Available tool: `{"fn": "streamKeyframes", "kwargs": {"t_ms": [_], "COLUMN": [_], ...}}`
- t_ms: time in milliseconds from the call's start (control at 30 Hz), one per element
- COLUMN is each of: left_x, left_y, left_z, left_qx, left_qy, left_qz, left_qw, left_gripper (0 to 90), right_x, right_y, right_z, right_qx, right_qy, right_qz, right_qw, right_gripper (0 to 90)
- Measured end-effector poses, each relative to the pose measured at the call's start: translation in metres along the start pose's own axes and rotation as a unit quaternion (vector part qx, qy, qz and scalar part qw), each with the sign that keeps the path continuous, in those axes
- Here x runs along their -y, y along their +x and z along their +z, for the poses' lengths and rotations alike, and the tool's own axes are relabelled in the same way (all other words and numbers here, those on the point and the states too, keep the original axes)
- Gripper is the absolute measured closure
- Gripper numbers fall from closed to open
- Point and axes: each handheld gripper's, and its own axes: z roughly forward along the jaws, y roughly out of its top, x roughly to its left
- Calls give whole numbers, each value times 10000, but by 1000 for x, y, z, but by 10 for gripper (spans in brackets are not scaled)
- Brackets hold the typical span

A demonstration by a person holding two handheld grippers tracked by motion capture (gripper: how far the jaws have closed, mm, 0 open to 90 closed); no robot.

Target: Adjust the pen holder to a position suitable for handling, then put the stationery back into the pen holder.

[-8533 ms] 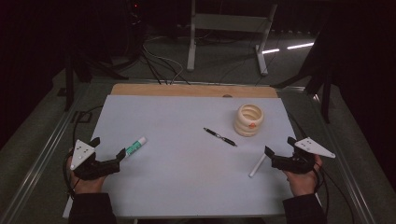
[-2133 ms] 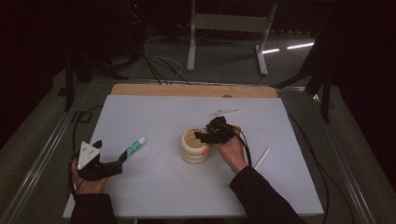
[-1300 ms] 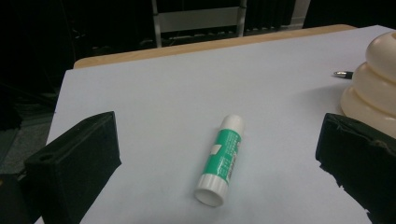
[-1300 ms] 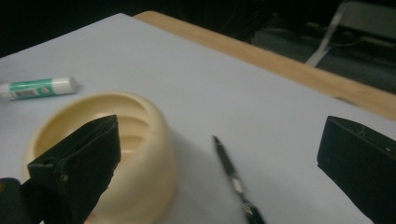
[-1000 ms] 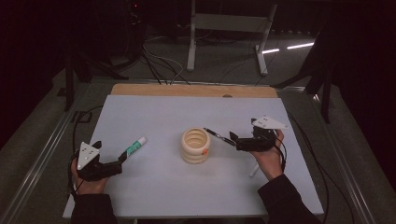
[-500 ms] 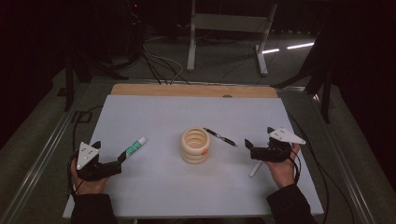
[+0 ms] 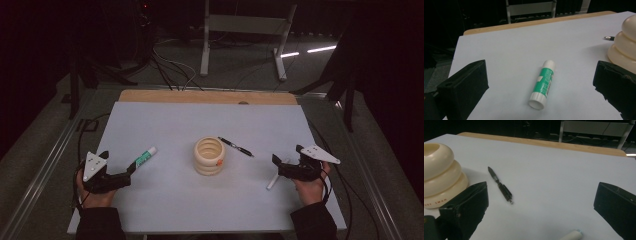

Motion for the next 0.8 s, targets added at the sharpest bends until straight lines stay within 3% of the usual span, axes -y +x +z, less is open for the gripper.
{"fn": "streamKeyframes", "kwargs": {"t_ms": [233, 433, 567, 600, 633, 667, 800], "left_x": [-4, -15, -22, -26, -26, -30, -40], "left_y": [-2, -8, -10, -11, -11, -11, -11], "left_z": [0, 6, 9, 13, 13, 17, 29], "left_qx": [9, 36, 73, 168, 168, 265, 447], "left_qy": [37, 243, 337, 519, 519, 727, 1048], "left_qz": [52, 161, 225, 265, 265, 311, 493], "left_qw": [10000, 9996, 9992, 9982, 9982, 9965, 9923], "left_gripper": [2, 2, 2, 2, 2, 2, 2], "right_x": [3, 4, 4, 4, 4, 4, 5], "right_y": [-2, -5, -4, -4, -4, -4, -6], "right_z": [-4, -4, -6, -6, -6, -6, -6], "right_qx": [-2, -56, -54, -71, -71, -78, -79], "right_qy": [-21, -83, -124, -134, -134, -139, -129], "right_qz": [65, 229, 196, 191, 191, 191, 239], "right_qw": [10000, 9997, 9997, 9997, 9997, 9997, 9996], "right_gripper": [0, 0, 0, 0, 0, 0, 0]}}
